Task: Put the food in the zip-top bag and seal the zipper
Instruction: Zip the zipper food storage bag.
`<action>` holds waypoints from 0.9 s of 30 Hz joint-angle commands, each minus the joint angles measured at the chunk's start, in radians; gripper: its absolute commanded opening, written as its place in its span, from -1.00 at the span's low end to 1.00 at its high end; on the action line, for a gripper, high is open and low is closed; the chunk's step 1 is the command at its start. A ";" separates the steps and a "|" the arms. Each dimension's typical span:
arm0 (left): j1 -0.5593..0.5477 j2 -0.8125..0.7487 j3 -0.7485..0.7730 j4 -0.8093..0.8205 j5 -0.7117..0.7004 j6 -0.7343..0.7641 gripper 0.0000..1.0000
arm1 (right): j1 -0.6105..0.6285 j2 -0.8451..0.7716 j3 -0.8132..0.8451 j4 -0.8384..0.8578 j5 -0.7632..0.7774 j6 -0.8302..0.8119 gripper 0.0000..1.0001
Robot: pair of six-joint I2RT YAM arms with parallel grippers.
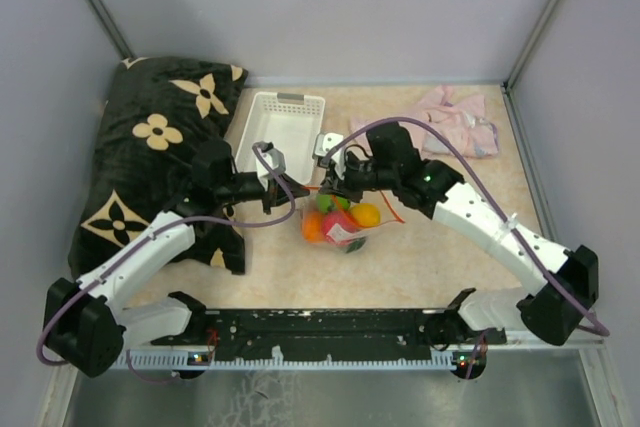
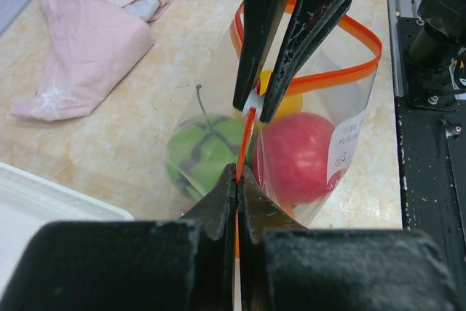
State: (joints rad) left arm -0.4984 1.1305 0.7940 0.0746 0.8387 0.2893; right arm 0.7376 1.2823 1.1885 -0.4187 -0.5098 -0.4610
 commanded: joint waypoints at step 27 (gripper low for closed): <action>0.009 -0.081 -0.074 0.123 -0.150 -0.098 -1.00 | -0.030 -0.336 -0.110 -0.336 0.432 0.097 -1.00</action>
State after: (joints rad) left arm -0.4995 1.0718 0.7334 0.1440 0.7444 0.2169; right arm 0.7265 0.9966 1.0733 -0.6804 -0.1860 -0.3897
